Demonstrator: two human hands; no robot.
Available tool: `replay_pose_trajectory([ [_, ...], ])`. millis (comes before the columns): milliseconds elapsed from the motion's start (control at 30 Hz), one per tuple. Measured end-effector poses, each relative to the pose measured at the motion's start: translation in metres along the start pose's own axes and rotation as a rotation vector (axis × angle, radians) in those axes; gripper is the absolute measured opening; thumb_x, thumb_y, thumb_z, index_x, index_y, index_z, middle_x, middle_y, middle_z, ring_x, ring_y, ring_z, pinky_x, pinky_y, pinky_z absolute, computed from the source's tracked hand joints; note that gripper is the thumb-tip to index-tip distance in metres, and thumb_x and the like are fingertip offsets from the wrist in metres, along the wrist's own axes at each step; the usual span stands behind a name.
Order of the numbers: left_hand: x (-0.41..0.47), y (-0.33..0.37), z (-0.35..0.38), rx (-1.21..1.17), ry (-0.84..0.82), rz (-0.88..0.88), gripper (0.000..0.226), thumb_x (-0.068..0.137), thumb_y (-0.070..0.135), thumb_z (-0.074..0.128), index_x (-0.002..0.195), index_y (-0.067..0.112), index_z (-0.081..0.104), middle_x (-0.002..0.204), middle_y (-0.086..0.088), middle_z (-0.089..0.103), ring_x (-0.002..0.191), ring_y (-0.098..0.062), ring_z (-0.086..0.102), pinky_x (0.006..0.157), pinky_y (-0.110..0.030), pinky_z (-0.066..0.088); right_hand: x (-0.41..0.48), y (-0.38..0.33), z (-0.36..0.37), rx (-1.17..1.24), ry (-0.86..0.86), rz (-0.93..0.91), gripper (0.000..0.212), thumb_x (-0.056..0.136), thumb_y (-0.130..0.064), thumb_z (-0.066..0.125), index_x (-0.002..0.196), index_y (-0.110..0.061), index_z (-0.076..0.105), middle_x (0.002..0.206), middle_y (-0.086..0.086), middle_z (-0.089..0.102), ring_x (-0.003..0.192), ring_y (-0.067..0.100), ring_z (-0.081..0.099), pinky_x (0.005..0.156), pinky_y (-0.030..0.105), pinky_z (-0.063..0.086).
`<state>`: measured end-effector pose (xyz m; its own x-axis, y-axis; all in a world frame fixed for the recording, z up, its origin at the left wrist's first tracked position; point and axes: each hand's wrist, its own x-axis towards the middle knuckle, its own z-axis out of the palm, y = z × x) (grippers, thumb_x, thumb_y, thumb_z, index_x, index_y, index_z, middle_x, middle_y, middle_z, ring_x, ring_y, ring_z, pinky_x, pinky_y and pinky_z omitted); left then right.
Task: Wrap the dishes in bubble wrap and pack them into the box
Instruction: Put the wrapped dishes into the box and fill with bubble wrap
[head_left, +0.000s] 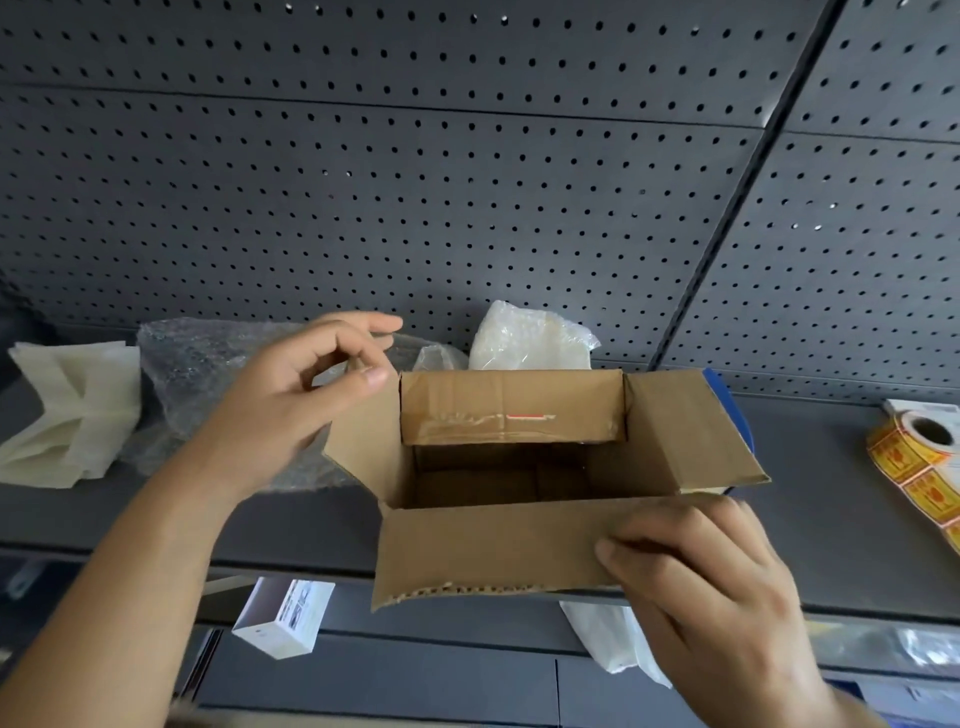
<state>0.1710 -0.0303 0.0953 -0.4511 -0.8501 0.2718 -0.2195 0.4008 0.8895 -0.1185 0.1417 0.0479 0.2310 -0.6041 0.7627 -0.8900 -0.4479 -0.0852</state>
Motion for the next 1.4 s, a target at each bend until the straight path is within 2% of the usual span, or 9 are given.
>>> replay_pose_trajectory([
  [167, -0.013, -0.021, -0.012, -0.060, 0.030, -0.108, 0.010, 0.087, 0.012, 0.075, 0.092, 0.012, 0.066, 0.138, 0.013, 0.063, 0.130, -0.005, 0.056, 0.099, -0.017, 0.044, -0.019, 0.000, -0.001, 0.063, -0.126, 0.043, 0.015, 0.091, -0.030, 0.072, 0.092, -0.018, 0.081, 0.117, -0.007, 0.071, 0.107, 0.017, 0.059, 0.087, 0.032, 0.046],
  [267, -0.019, -0.034, -0.006, -0.005, 0.022, -0.190, 0.011, 0.085, 0.026, 0.068, 0.094, 0.031, 0.071, 0.138, 0.024, 0.061, 0.129, 0.000, 0.055, 0.100, -0.029, 0.051, -0.022, 0.003, -0.004, 0.138, -0.224, 0.089, 0.025, 0.094, -0.043, 0.068, 0.101, -0.022, 0.080, 0.125, -0.007, 0.067, 0.113, 0.016, 0.057, 0.092, 0.030, 0.045],
  [433, -0.021, -0.043, 0.003, 0.303, 0.109, -0.103, 0.025, 0.086, 0.047, 0.063, 0.110, 0.043, 0.070, 0.135, 0.033, 0.053, 0.133, 0.002, 0.046, 0.105, -0.028, 0.036, -0.007, 0.013, 0.001, 0.105, -0.277, 0.174, 0.016, 0.094, -0.031, 0.066, 0.100, -0.020, 0.076, 0.119, 0.001, 0.055, 0.086, 0.020, 0.050, 0.079, 0.022, 0.042],
  [567, -0.024, -0.042, 0.009, 0.441, 0.159, -0.065, 0.032, 0.087, 0.050, 0.058, 0.113, 0.036, 0.071, 0.112, 0.020, 0.058, 0.105, -0.004, 0.057, 0.086, -0.018, 0.042, 0.009, 0.013, 0.002, -0.071, -0.347, 0.198, 0.048, 0.081, -0.037, 0.080, 0.125, -0.020, 0.070, 0.108, -0.004, 0.061, 0.083, 0.019, 0.053, 0.066, 0.022, 0.048],
  [733, -0.032, -0.029, 0.023, 0.500, 0.187, -0.086, 0.044, 0.091, 0.062, 0.050, 0.115, 0.031, 0.070, 0.111, 0.020, 0.062, 0.097, 0.002, 0.060, 0.077, -0.017, 0.047, 0.024, 0.006, 0.008, -0.221, -0.343, 0.172, 0.012, 0.084, -0.033, 0.079, 0.087, -0.025, 0.072, 0.082, -0.008, 0.058, 0.067, 0.018, 0.053, 0.057, 0.019, 0.024],
  [900, -0.042, -0.013, 0.044, 0.576, 0.165, -0.195, 0.073, 0.085, 0.083, 0.034, 0.136, 0.035, 0.053, 0.131, 0.018, 0.052, 0.115, -0.009, 0.056, 0.095, -0.038, 0.049, 0.035, -0.002, 0.007, -0.260, -0.408, 0.239, 0.023, 0.076, -0.026, 0.087, 0.076, -0.026, 0.064, 0.073, -0.006, 0.052, 0.052, 0.017, 0.052, 0.045, 0.020, 0.012],
  [1033, -0.044, -0.008, 0.058, 0.445, 0.218, -0.276, 0.051, 0.088, 0.052, 0.059, 0.137, 0.045, 0.045, 0.132, 0.021, 0.045, 0.127, -0.011, 0.046, 0.097, -0.035, 0.041, 0.043, 0.003, 0.000, -0.192, -0.571, 0.218, 0.028, 0.070, -0.045, 0.088, 0.077, -0.028, 0.066, 0.073, -0.008, 0.055, 0.044, 0.014, 0.051, 0.042, 0.014, 0.012],
  [1200, -0.040, -0.004, 0.062, 0.395, 0.249, -0.315, 0.050, 0.088, 0.024, 0.058, 0.133, 0.044, 0.048, 0.129, 0.022, 0.043, 0.125, -0.012, 0.043, 0.094, -0.031, 0.037, 0.086, 0.019, -0.028, 0.142, -0.881, 0.418, 0.046, 0.082, -0.081, 0.034, 0.109, -0.055, 0.060, 0.103, -0.036, 0.060, 0.083, -0.009, 0.061, 0.078, 0.023, 0.053],
  [1400, -0.040, -0.002, 0.064, 0.425, 0.249, -0.321, 0.052, 0.089, 0.020, 0.057, 0.136, 0.040, 0.046, 0.128, 0.021, 0.039, 0.125, -0.012, 0.037, 0.096, -0.030, 0.033, 0.128, 0.053, 0.016, -0.321, -0.805, 0.097, 0.066, 0.086, -0.069, 0.056, 0.145, -0.045, 0.039, 0.136, -0.014, 0.044, 0.124, 0.014, 0.048, 0.100, 0.035, 0.043],
])
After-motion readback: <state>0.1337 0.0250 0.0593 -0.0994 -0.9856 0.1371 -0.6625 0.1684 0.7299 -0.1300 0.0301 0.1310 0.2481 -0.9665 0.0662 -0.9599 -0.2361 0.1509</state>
